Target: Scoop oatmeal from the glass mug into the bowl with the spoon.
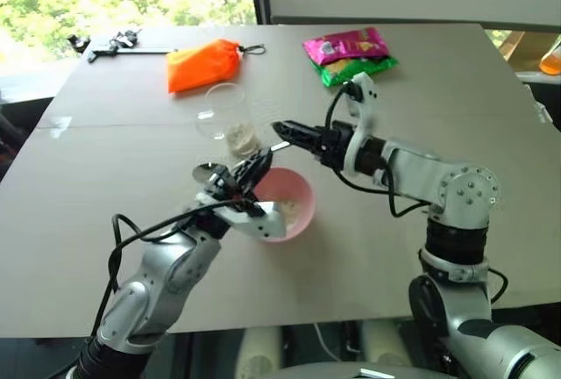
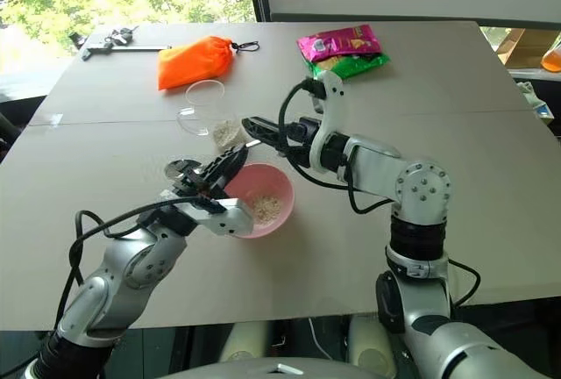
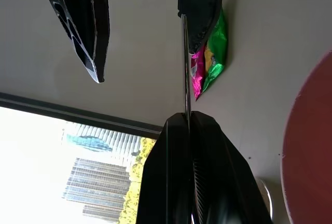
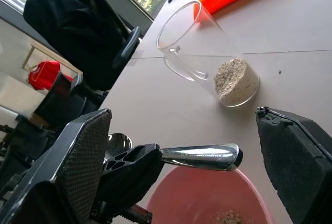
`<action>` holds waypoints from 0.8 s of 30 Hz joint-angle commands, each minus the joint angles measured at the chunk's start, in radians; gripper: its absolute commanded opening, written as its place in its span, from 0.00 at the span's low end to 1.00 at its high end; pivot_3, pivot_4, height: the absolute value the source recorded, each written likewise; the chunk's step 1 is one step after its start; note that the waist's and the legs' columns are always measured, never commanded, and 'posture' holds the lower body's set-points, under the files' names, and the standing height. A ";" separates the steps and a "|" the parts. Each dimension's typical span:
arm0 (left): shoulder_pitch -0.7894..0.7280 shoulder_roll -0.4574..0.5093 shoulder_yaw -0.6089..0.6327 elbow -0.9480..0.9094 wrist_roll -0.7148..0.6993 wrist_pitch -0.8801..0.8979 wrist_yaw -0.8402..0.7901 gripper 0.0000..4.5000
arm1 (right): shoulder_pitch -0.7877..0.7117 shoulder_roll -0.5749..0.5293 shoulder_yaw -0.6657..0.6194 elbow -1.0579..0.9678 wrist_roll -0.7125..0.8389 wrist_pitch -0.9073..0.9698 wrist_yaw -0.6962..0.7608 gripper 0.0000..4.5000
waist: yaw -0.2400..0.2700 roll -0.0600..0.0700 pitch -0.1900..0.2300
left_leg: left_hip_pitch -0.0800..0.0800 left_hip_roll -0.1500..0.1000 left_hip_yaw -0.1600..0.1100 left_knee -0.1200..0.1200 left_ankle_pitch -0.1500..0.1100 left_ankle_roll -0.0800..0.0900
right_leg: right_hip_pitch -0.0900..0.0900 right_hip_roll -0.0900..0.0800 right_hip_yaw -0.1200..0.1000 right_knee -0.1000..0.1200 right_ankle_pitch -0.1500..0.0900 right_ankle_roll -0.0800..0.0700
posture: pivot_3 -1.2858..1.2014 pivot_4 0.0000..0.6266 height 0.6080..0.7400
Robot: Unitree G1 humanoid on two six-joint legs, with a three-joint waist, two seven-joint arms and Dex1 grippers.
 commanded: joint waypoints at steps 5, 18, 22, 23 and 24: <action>-0.035 -0.085 0.012 0.022 0.203 0.009 0.132 0.01 | -0.015 0.031 -0.016 0.024 0.179 -0.077 -0.188 1.00 | 0.000 0.000 0.000 | 0.000 0.000 0.000 0.000 0.000 0.000 | 0.000 0.000 0.000 0.001 0.000 0.000 | 0.52 0.24 0.66; -0.068 -0.146 0.007 0.079 0.293 0.015 0.157 0.00 | -0.051 0.020 0.043 0.072 0.298 -0.210 -0.276 0.88 | -0.002 0.000 0.000 | 0.000 0.000 0.001 0.001 0.000 0.000 | -0.002 -0.001 0.001 0.003 0.000 0.000 | 0.52 0.24 0.66; -0.072 -0.161 -0.001 0.082 0.297 0.016 0.153 0.00 | -0.053 0.011 0.068 0.084 0.303 -0.225 -0.275 0.51 | -0.002 0.000 0.000 | 0.000 0.000 0.002 0.001 0.000 0.000 | -0.002 -0.001 0.002 0.005 0.000 0.000 | 0.52 0.24 0.66; -0.070 -0.166 -0.005 0.081 0.299 0.016 0.151 0.00 | -0.052 0.011 0.074 0.084 0.303 -0.230 -0.276 0.39 | -0.002 0.000 0.000 | 0.000 0.000 0.002 0.001 0.000 0.000 | -0.003 -0.001 0.002 0.006 0.000 0.000 | 0.52 0.24 0.66; -0.068 -0.169 -0.007 0.079 0.300 0.015 0.150 0.00 | -0.051 0.010 0.080 0.084 0.304 -0.236 -0.277 0.28 | -0.002 0.000 0.000 | 0.000 0.000 0.002 0.002 0.000 0.000 | -0.004 -0.001 0.003 0.007 0.000 0.000 | 0.52 0.24 0.66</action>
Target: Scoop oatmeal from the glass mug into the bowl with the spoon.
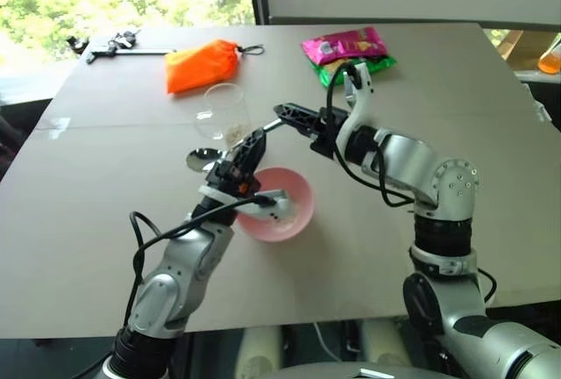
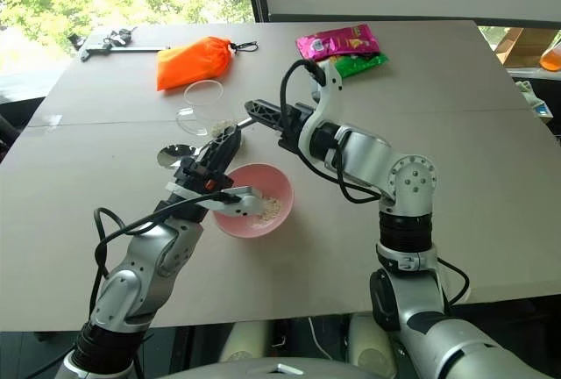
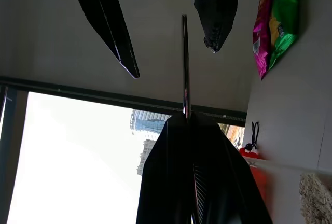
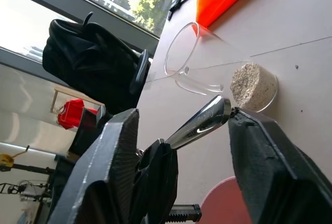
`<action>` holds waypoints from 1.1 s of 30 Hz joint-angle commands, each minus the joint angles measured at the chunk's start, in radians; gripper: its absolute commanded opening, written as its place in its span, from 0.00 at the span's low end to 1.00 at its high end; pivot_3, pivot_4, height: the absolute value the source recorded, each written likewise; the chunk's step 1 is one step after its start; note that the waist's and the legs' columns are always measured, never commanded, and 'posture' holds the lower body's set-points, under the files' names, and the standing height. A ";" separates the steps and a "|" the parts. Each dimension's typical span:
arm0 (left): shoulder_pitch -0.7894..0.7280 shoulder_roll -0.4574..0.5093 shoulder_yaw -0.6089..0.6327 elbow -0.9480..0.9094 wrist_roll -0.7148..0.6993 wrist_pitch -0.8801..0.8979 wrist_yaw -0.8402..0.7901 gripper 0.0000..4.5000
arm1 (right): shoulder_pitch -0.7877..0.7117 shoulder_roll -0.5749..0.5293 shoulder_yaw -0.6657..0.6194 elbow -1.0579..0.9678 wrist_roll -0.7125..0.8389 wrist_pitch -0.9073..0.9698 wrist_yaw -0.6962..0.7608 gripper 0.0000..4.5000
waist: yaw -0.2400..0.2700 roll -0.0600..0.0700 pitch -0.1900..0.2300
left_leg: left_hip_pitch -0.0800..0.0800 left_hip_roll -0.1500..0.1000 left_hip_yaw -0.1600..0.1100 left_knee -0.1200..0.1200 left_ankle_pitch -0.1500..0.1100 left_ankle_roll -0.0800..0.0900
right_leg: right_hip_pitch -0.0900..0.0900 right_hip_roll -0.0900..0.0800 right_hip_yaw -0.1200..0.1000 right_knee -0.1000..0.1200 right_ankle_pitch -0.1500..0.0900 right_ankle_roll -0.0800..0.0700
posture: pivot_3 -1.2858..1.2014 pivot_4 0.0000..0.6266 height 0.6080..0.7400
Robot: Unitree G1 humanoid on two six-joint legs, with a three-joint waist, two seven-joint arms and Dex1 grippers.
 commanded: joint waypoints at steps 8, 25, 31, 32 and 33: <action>-0.006 -0.020 -0.005 -0.023 -0.003 -0.009 0.006 0.00 | -0.037 -0.003 0.028 -0.009 0.012 -0.069 0.014 0.02 | 0.000 0.000 0.000 | 0.000 0.000 0.000 0.002 0.000 0.000 | -0.004 0.000 0.004 0.006 0.000 0.000 | 0.52 0.24 0.66; -0.012 -0.038 -0.012 -0.018 -0.047 -0.022 -0.026 0.00 | -0.085 0.118 0.022 0.072 -0.114 -0.211 0.037 0.02 | -0.002 0.000 0.000 | 0.001 0.000 0.000 0.003 0.000 0.000 | -0.004 0.000 0.005 0.008 0.000 0.000 | 0.52 0.24 0.66; -0.007 -0.058 -0.006 -0.015 -0.093 -0.017 -0.030 0.00 | -0.096 0.171 0.018 0.102 -0.152 -0.280 0.039 0.02 | 0.000 -0.001 -0.001 | 0.000 0.000 0.001 0.004 0.000 0.000 | -0.005 -0.001 0.005 0.007 0.000 0.000 | 0.52 0.24 0.66; -0.005 -0.066 -0.004 -0.014 -0.110 -0.015 -0.034 0.00 | -0.096 0.175 0.019 0.105 -0.155 -0.289 0.040 0.02 | 0.000 -0.001 -0.001 | 0.000 0.000 0.001 0.004 0.000 0.000 | -0.005 -0.001 0.006 0.008 0.000 0.000 | 0.52 0.24 0.66; -0.003 -0.073 -0.002 -0.014 -0.121 -0.011 -0.037 0.00 | -0.097 0.177 0.020 0.106 -0.158 -0.295 0.040 0.02 | -0.001 -0.001 -0.001 | 0.000 0.000 0.001 0.004 0.000 0.000 | -0.005 -0.001 0.006 0.008 0.000 0.000 | 0.52 0.24 0.66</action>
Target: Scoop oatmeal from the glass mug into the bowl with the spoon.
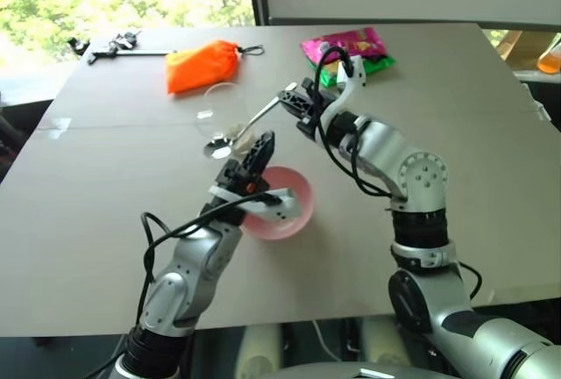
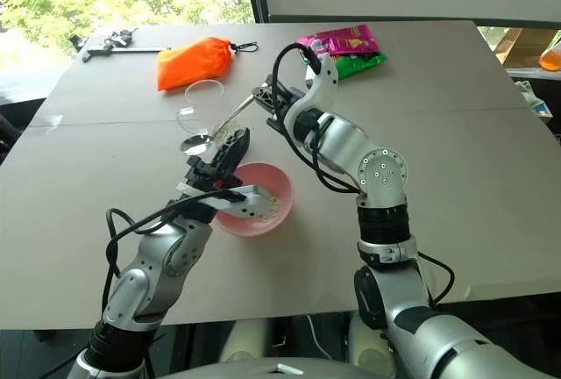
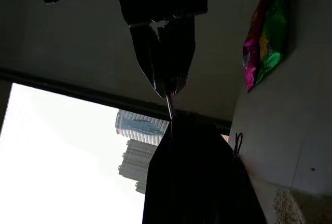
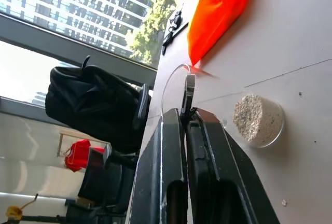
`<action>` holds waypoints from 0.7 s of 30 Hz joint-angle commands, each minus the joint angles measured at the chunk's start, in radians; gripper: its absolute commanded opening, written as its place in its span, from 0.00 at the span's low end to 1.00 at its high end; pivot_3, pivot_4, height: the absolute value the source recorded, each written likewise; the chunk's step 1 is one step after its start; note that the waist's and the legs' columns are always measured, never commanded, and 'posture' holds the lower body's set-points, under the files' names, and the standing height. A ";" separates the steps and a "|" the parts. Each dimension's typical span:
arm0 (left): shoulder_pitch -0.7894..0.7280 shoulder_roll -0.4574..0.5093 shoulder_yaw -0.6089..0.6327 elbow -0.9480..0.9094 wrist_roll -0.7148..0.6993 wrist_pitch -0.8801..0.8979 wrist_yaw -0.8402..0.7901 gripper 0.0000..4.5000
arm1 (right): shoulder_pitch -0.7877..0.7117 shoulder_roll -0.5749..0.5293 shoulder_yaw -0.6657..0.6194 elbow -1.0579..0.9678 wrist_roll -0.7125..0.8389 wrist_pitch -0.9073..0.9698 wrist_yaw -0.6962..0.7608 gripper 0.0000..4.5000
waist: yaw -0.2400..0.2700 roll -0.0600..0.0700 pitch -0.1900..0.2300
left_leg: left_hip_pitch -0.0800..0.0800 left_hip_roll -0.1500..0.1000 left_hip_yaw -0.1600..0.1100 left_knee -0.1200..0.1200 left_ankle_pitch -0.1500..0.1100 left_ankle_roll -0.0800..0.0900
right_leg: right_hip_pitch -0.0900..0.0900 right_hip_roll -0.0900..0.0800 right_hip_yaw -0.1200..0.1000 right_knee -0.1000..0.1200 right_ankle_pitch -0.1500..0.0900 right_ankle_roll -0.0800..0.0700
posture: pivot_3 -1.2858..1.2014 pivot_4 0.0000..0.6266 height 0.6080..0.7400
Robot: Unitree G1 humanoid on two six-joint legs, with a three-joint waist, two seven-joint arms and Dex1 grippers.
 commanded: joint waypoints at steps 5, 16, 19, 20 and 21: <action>0.020 -0.011 0.027 -0.042 -0.050 0.001 -0.014 0.00 | -0.037 0.071 -0.001 -0.025 0.001 -0.040 0.020 0.02 | -0.003 0.000 0.000 | 0.000 0.000 0.000 0.000 0.000 0.000 | -0.001 0.001 0.000 0.000 0.000 0.000 | 0.52 0.24 0.66; -0.006 -0.064 0.297 -0.161 -0.671 0.137 -0.223 0.00 | -0.063 -0.148 -0.012 -0.046 -0.023 0.089 0.320 0.02 | 0.004 0.000 0.000 | 0.000 0.000 -0.002 0.001 0.000 0.000 | 0.000 0.000 -0.001 0.000 0.000 0.000 | 0.52 0.24 0.66; -0.091 -0.059 0.421 -0.167 -0.831 0.237 -0.252 0.00 | -0.069 -0.201 -0.008 -0.045 -0.052 0.107 0.413 0.02 | 0.001 0.000 0.000 | 0.000 0.000 -0.002 0.002 0.000 0.000 | 0.001 0.000 -0.001 0.000 0.000 0.000 | 0.52 0.24 0.66; -0.118 -0.064 0.466 -0.165 -0.892 0.279 -0.254 0.00 | -0.072 -0.211 -0.009 -0.041 -0.064 0.109 0.431 0.02 | -0.001 0.000 0.000 | 0.000 -0.001 -0.002 0.002 0.000 0.000 | 0.001 0.001 -0.001 0.000 0.000 0.000 | 0.52 0.24 0.66; -0.140 -0.070 0.511 -0.161 -0.953 0.331 -0.255 0.00 | -0.075 -0.219 -0.011 -0.035 -0.075 0.109 0.446 0.02 | -0.003 0.000 0.000 | 0.000 -0.001 -0.002 0.002 0.000 0.000 | 0.001 0.001 -0.001 0.000 0.000 0.000 | 0.52 0.24 0.66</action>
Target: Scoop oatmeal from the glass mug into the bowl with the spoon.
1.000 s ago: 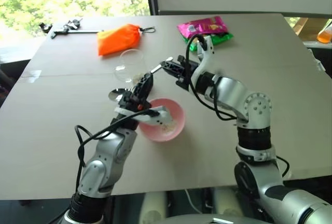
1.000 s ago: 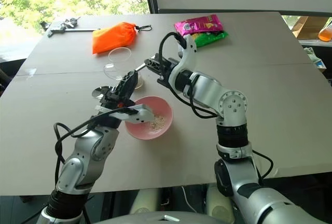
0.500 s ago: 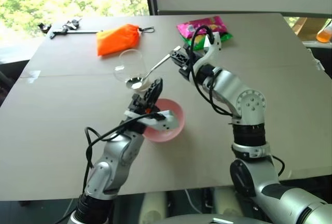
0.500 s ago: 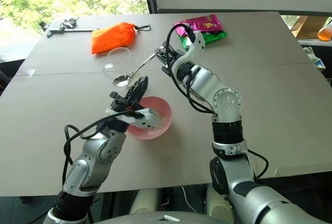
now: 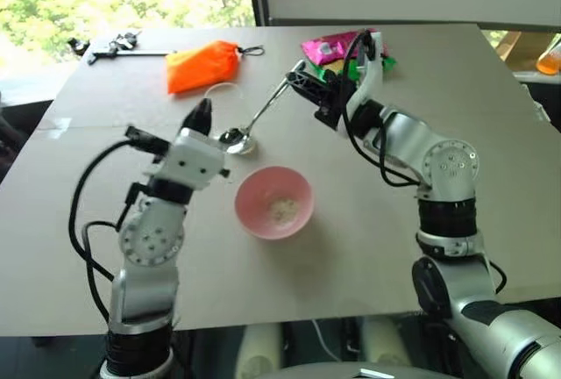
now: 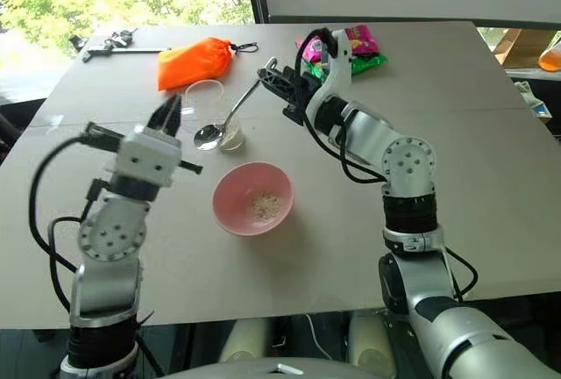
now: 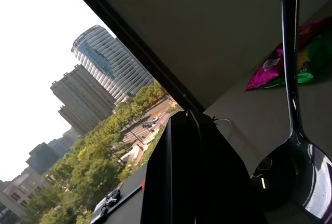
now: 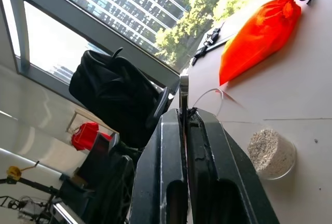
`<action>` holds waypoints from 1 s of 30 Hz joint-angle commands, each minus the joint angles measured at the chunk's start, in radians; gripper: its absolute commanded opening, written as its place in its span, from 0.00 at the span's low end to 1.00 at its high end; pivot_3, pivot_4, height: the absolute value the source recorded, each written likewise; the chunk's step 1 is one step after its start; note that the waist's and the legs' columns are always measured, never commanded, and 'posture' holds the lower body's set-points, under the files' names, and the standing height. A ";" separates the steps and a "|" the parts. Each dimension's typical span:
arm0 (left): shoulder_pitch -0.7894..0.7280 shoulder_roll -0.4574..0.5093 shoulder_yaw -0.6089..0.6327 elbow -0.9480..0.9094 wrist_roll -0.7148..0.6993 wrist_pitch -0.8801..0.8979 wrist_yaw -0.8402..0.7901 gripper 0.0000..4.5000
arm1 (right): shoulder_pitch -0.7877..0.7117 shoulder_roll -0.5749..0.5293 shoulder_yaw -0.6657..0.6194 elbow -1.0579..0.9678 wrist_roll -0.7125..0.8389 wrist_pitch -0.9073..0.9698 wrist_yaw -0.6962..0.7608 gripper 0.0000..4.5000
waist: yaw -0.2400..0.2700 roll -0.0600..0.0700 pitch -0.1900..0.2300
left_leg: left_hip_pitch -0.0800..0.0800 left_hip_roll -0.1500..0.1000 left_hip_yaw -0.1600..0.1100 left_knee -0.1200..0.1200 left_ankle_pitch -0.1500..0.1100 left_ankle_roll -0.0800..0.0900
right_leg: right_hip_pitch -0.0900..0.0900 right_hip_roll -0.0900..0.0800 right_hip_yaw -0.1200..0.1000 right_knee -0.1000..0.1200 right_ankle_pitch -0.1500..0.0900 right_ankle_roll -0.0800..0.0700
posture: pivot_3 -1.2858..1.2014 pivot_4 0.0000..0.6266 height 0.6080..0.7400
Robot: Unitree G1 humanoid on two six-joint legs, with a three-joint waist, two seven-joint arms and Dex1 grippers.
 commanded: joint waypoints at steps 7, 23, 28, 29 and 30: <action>0.059 0.044 0.318 0.049 -0.290 0.157 -0.031 0.00 | -0.070 -0.066 -0.032 -0.024 -0.131 -0.037 0.180 0.02 | -0.006 0.000 0.000 | 0.001 0.000 0.001 0.000 0.000 0.000 | 0.000 0.002 0.001 -0.001 0.000 0.000 | 0.52 0.24 0.66; 0.040 0.053 0.224 0.333 -0.407 0.105 -0.077 0.00 | -0.103 -0.079 -0.073 -0.019 -0.239 -0.038 0.253 0.02 | -0.001 -0.002 -0.001 | 0.000 -0.001 0.003 0.000 0.000 0.000 | 0.001 0.001 0.000 -0.001 0.000 0.000 | 0.52 0.24 0.66; 0.007 0.082 0.229 0.397 -0.426 0.042 -0.088 0.12 | -0.099 -0.078 -0.083 -0.031 -0.257 -0.034 0.253 0.00 | -0.002 -0.002 -0.001 | 0.000 0.000 0.004 0.000 0.000 -0.001 | 0.000 0.002 0.000 -0.001 0.000 0.000 | 0.52 0.24 0.66; 0.001 0.086 0.229 0.410 -0.429 0.037 -0.088 0.17 | -0.097 -0.078 -0.085 -0.034 -0.259 -0.034 0.251 0.00 | -0.001 -0.002 -0.001 | 0.000 0.000 0.004 0.000 0.000 -0.001 | 0.000 0.002 0.000 -0.001 0.000 0.000 | 0.52 0.24 0.66; -0.006 0.091 0.225 0.425 -0.434 0.033 -0.093 0.26 | -0.095 -0.078 -0.088 -0.037 -0.260 -0.033 0.249 0.00 | -0.001 -0.002 -0.001 | 0.000 0.000 0.005 0.000 0.000 -0.001 | 0.000 0.001 0.000 -0.001 0.000 0.000 | 0.52 0.24 0.66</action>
